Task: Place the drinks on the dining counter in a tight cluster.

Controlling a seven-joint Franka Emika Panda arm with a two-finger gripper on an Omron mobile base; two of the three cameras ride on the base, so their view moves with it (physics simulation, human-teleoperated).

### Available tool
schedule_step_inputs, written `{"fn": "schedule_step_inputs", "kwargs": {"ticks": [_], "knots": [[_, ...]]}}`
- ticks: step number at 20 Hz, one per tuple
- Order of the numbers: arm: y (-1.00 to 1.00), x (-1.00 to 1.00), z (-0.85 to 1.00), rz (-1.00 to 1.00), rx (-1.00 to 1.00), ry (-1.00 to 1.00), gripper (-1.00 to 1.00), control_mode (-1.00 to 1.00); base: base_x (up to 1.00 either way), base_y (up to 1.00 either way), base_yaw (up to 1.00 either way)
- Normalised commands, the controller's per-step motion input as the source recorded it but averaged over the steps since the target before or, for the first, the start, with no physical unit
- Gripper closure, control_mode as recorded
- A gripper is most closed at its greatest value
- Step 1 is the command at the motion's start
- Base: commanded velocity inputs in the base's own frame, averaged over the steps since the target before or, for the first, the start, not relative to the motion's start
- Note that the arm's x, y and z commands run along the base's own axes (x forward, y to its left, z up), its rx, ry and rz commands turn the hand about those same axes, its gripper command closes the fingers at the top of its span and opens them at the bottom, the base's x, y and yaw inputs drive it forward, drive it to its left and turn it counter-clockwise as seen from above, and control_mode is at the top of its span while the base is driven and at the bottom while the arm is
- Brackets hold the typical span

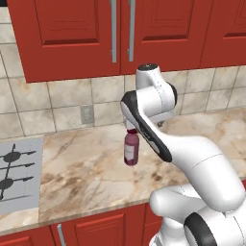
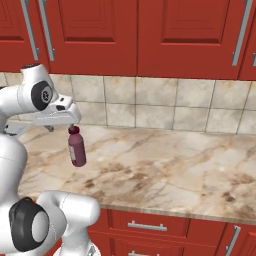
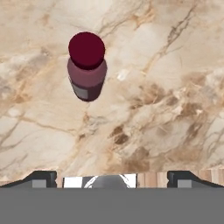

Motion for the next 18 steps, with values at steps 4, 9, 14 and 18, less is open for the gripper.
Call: {"fn": "schedule_step_inputs", "kwargs": {"ticks": [4,9,14,18], "knots": [[0.00,0.24,-0.05,0.00,0.01,-0.01,-1.00,-1.00,0.00,0.00,0.00],[0.00,0.22,-0.03,0.00,0.08,0.00,-1.00,-1.00,0.00,0.00,0.00],[0.01,0.24,-0.06,0.00,0.07,0.00,-1.00,-1.00,0.00,0.00,0.00],[0.10,0.26,-0.16,0.00,0.01,0.00,-1.00,-1.00,0.00,0.00,0.00]]}}
